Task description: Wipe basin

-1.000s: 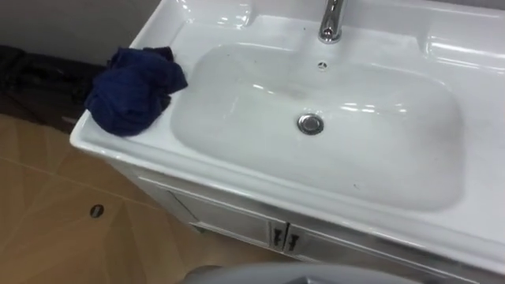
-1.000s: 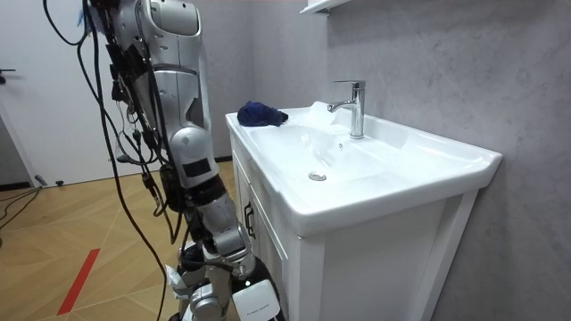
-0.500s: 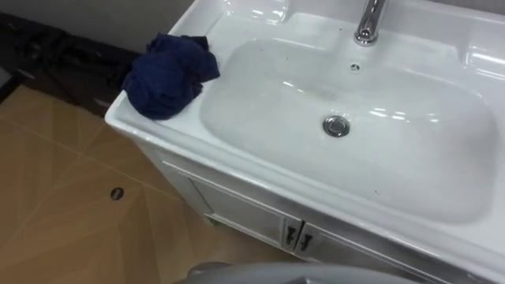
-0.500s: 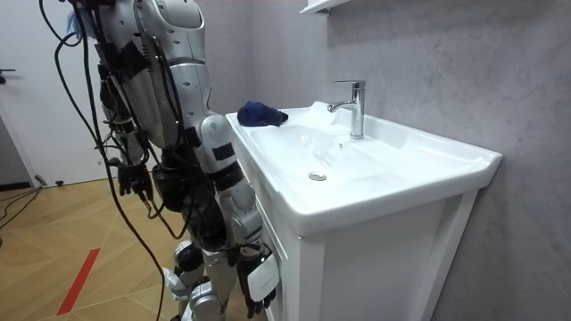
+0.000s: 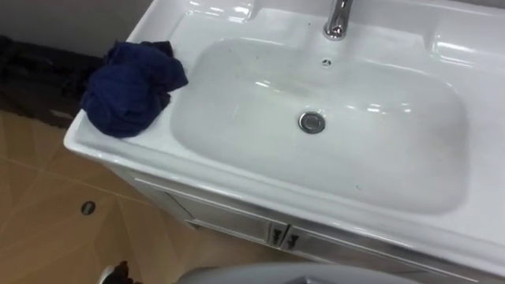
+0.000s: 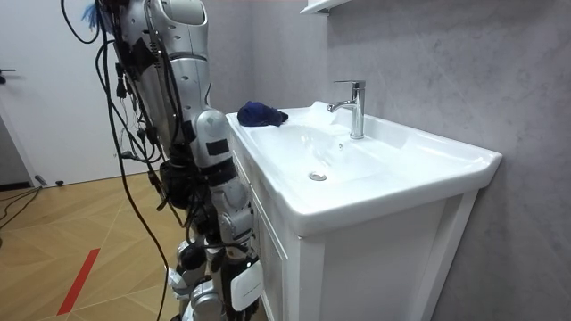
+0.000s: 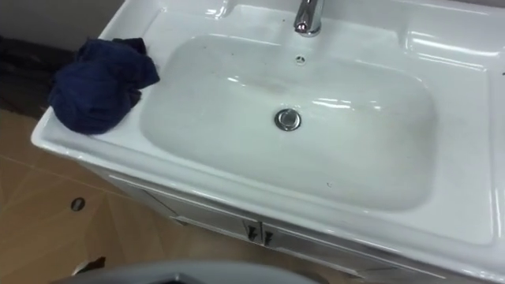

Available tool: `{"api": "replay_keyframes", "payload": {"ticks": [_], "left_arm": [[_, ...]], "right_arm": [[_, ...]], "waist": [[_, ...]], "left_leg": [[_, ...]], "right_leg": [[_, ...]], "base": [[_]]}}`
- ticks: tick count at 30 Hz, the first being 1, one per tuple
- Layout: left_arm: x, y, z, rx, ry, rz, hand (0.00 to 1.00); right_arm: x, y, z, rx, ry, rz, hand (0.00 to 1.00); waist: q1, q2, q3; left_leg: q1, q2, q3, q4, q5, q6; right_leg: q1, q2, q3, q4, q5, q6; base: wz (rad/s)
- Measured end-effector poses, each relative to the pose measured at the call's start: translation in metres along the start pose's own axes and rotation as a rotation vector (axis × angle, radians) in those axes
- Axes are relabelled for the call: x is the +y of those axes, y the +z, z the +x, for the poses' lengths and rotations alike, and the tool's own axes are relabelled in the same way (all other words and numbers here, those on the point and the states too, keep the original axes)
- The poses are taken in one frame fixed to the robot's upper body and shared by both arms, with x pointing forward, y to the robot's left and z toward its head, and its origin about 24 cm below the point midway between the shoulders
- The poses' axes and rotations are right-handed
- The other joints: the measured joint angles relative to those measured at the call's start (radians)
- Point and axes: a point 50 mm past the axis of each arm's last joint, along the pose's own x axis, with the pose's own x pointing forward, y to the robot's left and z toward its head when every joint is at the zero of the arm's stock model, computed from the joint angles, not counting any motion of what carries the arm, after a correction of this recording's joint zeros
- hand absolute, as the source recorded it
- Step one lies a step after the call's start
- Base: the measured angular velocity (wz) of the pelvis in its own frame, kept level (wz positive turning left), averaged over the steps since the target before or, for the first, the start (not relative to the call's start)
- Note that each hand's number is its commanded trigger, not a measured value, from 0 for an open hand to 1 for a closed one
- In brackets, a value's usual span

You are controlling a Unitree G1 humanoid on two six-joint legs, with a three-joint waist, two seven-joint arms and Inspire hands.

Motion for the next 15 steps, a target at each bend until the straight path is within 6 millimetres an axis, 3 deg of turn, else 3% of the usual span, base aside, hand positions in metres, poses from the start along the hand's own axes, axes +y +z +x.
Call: {"api": "replay_keyframes", "payload": {"ticks": [15], "left_arm": [[-0.0093,-0.0027,0.0004,0.046,-0.175,0.056,0.0]], "right_arm": [[0.0096,0.0032,0.0014,-0.004,0.025,-0.003,0.0]], "waist": [[-0.011,-0.007,0.0011]], "left_leg": [[0.019,0.001,0.018,-0.004,-0.002,0.004]], "right_leg": [[0.002,-0.001,0.015,0.002,-0.002,0.003]], "base": [[-0.03]]}}
